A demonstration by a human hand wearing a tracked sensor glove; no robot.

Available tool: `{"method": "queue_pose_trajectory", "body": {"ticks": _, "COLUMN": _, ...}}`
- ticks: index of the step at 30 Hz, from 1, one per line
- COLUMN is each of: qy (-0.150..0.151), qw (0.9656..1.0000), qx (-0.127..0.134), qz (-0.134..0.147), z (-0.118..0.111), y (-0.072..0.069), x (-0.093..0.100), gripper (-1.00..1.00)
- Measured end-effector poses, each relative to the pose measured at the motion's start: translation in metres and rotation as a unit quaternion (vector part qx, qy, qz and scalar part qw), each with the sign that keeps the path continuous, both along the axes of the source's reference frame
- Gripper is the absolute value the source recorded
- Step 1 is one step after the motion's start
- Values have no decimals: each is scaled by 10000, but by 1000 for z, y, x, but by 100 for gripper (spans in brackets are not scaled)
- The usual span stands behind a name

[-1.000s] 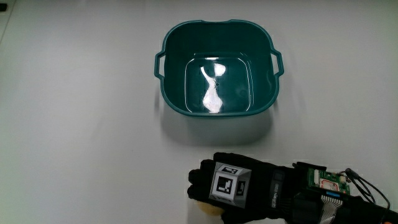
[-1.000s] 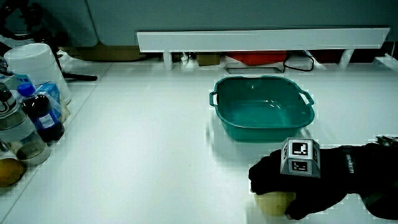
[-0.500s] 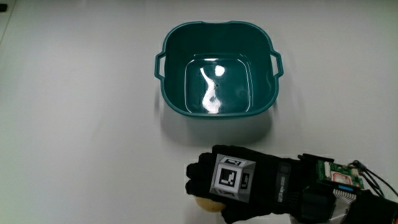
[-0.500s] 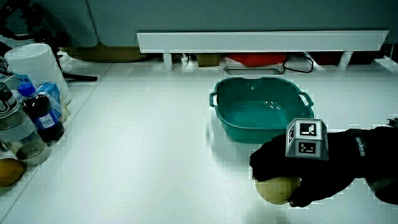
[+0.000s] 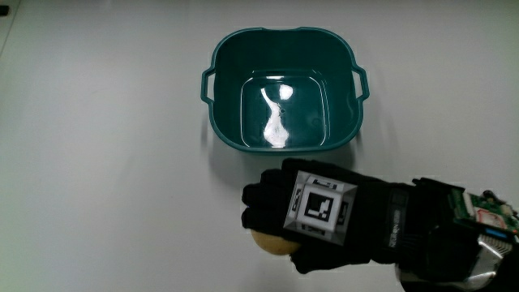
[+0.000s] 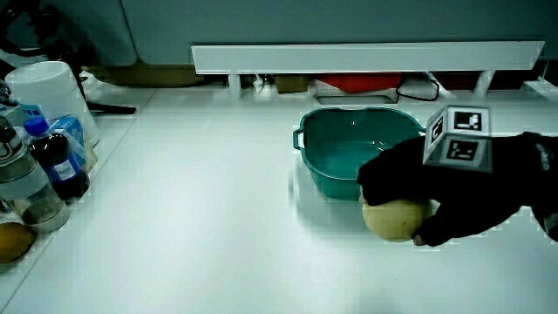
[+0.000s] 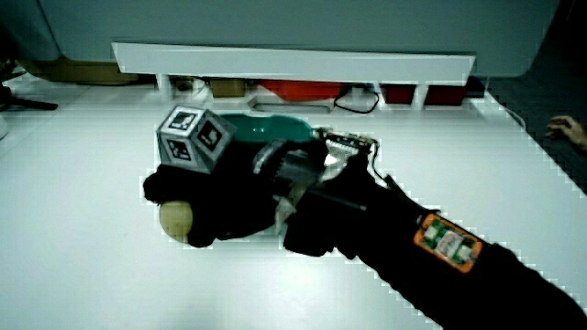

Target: Pick pear from desk

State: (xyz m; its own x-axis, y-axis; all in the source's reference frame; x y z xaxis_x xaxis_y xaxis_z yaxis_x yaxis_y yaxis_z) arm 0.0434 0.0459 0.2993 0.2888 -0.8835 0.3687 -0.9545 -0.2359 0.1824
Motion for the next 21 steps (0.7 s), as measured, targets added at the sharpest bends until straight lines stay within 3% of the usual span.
{"method": "queue_pose_trajectory", "body": {"ticks": 4, "qy": 20, "qw": 9985, "qx": 549, "qz": 74, "z": -15, "y": -8, "x": 3, "gripper": 100}}
{"method": "queue_pose_trajectory", "body": {"ticks": 7, "qy": 101, "qw": 9969, "qx": 784, "qz": 62, "z": -18, "y": -11, "x": 4, "gripper": 100}}
{"method": "queue_pose_trajectory", "body": {"ticks": 11, "qy": 90, "qw": 9971, "qx": 748, "qz": 95, "z": -18, "y": -13, "x": 5, "gripper": 100}}
{"method": "queue_pose_trajectory", "body": {"ticks": 13, "qy": 117, "qw": 9991, "qx": 368, "qz": 165, "z": -19, "y": -16, "x": 5, "gripper": 100}}
{"method": "queue_pose_trajectory", "body": {"ticks": 17, "qy": 59, "qw": 9990, "qx": 330, "qz": 300, "z": -19, "y": -26, "x": 6, "gripper": 100}}
{"method": "queue_pose_trajectory", "body": {"ticks": 18, "qy": -11, "qw": 9991, "qx": 176, "qz": 379, "z": -19, "y": -30, "x": 6, "gripper": 100}}
{"method": "queue_pose_trajectory", "body": {"ticks": 19, "qy": 61, "qw": 9989, "qx": 274, "qz": 379, "z": -18, "y": -33, "x": 6, "gripper": 100}}
{"method": "queue_pose_trajectory", "body": {"ticks": 21, "qy": 100, "qw": 9988, "qx": -51, "qz": 469, "z": -18, "y": -40, "x": 7, "gripper": 100}}
